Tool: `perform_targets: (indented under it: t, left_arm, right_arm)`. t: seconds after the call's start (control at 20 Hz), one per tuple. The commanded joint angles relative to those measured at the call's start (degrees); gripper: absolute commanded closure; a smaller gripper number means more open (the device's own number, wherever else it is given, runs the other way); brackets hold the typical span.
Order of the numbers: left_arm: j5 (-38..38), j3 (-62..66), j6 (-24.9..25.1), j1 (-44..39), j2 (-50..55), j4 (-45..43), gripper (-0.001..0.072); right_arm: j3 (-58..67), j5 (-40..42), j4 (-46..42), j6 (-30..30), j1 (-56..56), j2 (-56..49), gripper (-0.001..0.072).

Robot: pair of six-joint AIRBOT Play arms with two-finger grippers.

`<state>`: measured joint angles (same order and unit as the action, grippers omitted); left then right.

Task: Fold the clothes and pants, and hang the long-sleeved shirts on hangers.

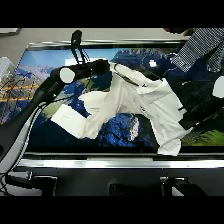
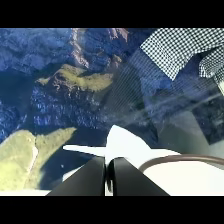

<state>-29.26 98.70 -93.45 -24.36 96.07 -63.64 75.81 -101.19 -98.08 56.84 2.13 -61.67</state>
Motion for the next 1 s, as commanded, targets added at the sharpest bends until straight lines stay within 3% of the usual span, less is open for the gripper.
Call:
perform_targets:
  t: [0.0, 0.2, 0.65, 0.95]
  left_arm:
    - [7.2, 3.3, 0.7, -1.6, 0.0, 0.2, 0.0691]
    - [7.3, 5.9, 6.5, -5.6, 0.0, 0.1, 0.0690]
    - [-3.9, 5.9, 6.5, -10.6, 0.4, 0.2, 0.0688]
    - [-9.1, 5.7, 6.4, -15.3, 0.4, 0.4, 0.0688]
  right_arm:
    - [0.0, 0.8, 0.5, -0.1, 0.0, -0.7, 0.0695]
    - [0.0, 1.3, 1.4, -0.1, 0.0, -2.8, 0.0695]
    - [0.0, 11.6, 5.1, 2.6, 0.0, -2.9, 0.0695]
    - [0.0, 18.3, 7.5, 7.7, 0.0, -2.8, 0.0695]
